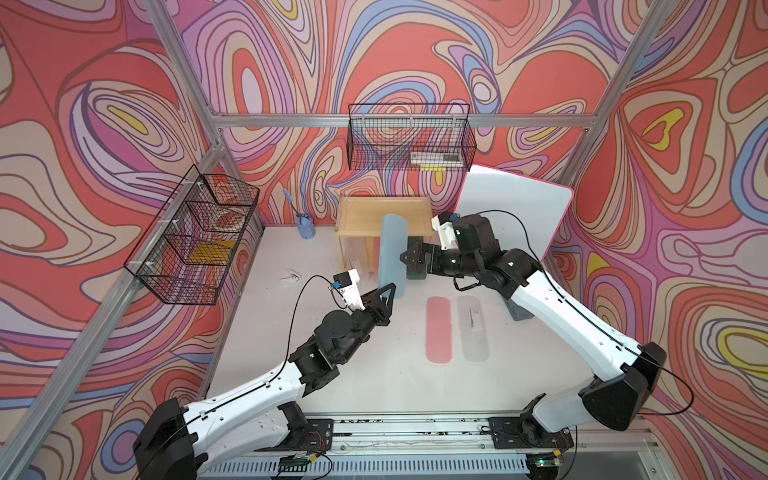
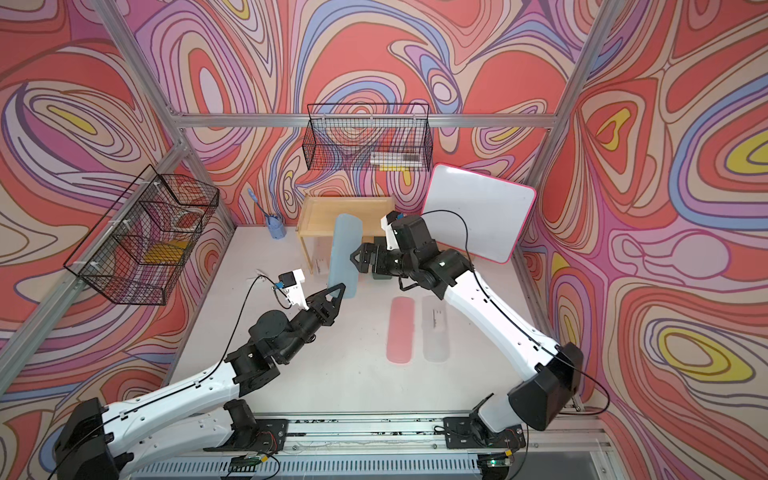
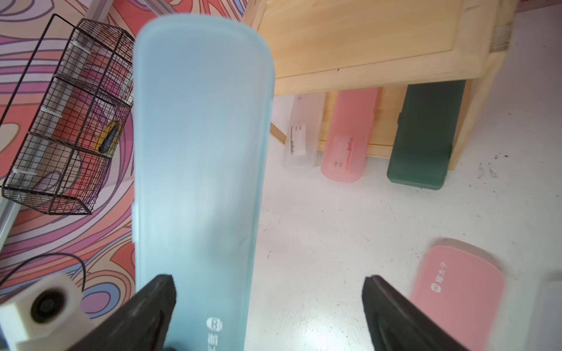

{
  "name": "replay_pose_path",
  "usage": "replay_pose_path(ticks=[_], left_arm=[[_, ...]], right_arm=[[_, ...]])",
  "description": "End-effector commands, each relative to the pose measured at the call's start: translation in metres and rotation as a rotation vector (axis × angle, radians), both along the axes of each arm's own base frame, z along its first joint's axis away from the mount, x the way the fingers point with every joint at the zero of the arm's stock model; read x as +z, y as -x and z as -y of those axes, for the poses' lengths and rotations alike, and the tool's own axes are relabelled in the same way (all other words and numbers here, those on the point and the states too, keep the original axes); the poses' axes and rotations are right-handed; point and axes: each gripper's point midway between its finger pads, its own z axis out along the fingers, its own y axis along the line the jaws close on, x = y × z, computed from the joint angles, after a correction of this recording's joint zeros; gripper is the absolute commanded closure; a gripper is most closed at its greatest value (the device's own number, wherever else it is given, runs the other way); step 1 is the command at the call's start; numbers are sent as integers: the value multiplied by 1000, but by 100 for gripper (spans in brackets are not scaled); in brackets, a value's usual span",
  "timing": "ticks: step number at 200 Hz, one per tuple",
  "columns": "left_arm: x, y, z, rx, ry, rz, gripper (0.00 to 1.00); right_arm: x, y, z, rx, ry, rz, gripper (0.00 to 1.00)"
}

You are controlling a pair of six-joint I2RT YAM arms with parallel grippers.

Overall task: Remove the pencil cases from the shelf
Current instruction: Pick up the pencil case from the shelf.

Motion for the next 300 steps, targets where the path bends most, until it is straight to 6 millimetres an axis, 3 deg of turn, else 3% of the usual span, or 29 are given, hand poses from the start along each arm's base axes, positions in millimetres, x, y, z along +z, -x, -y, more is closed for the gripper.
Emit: replay_pose_path(ticks=[1,23,25,28,58,112,179,232,253,260,282,294,300], left_arm=[[-17,3,-15,59,-98,-15,89],[-12,6,-19,65,-85,-7,89],[-24,7,-19,63,-106,-22,89],[-28,7,-20,64,-111,-26,89],[-26,9,-19,59,-108,-22,89],[-25,9,-18,57,-105,-20,89],[-32,11,-23,70,-97,-29,89],[-35,11,-25,74,-93,-33,89],[-36,11,-25,75,-92,-36,88],[-37,11,-25,74,-93,-36,87],[-39,12,-25,74,-97,-40,68],[-41,11,-27,84,-102,-46,46],[-42,11,-29,90,-106,-51,41]], right_arm=[[25,-4,-28,38,-87,40,2],[19,-4,-46,70,-76,23,2],[18,-3,-47,72,-77,21,2],[18,-4,-49,75,-77,20,2],[6,-4,-59,92,-77,-2,2],[-21,-9,-63,76,-39,-44,2],[-41,-3,-87,131,-77,-83,2],[-57,-2,-86,116,-67,-106,2],[-58,-3,-84,107,-59,-106,12],[-58,-3,-84,103,-59,-104,17],[-58,-4,-82,96,-53,-102,27],[-61,-4,-80,86,-42,-105,28],[-63,-4,-78,79,-34,-106,28]])
